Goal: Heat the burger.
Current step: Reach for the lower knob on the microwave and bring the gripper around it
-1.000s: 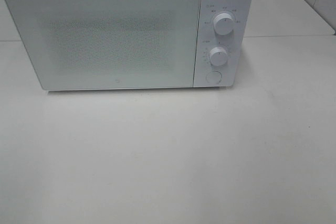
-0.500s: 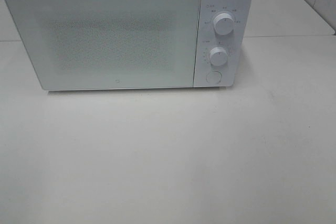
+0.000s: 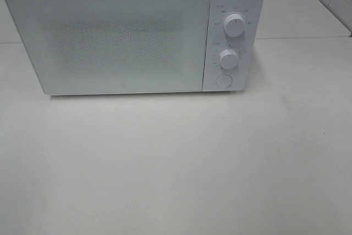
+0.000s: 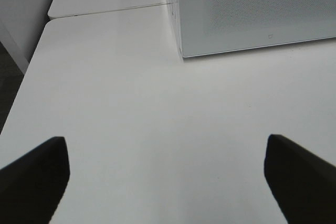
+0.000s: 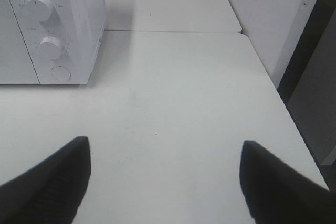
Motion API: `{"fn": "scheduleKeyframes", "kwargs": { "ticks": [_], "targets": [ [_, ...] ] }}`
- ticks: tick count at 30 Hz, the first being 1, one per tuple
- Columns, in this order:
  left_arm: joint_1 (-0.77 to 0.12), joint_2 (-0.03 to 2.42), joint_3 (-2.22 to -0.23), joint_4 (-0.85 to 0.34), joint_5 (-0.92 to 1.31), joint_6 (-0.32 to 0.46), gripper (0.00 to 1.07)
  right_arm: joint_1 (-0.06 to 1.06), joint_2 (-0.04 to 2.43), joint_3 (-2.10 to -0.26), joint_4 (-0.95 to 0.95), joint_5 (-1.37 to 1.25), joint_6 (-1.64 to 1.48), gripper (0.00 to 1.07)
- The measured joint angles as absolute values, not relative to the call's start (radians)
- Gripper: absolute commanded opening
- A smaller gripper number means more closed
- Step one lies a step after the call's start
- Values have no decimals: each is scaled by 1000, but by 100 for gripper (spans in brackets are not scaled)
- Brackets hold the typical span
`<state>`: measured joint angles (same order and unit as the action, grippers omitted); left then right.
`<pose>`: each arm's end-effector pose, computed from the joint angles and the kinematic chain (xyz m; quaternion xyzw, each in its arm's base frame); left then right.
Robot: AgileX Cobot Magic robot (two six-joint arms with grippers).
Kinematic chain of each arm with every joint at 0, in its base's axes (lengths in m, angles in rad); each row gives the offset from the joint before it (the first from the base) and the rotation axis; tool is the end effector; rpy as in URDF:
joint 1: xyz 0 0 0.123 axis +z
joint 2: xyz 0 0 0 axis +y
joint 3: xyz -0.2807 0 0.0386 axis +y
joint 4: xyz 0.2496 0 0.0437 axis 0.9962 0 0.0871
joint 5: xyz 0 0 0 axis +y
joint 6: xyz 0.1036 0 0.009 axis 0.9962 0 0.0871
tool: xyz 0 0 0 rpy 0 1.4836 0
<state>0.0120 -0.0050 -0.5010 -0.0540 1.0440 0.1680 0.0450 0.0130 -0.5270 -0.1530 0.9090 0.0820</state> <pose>0.0098 -0.0047 0.2741 0.0669 0.8443 0.0209 0.5313 0.0148 -0.0119 0.2952 0.0126 0.8047 -0.0389 0.5923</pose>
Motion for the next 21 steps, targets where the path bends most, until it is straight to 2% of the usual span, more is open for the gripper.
{"fn": "scheduleKeyframes", "kwargs": {
  "ticks": [21],
  "targets": [
    [12,-5,-501,-54,1044,168,93,45,339,-534,-156,560,82,76]
  ]
}}
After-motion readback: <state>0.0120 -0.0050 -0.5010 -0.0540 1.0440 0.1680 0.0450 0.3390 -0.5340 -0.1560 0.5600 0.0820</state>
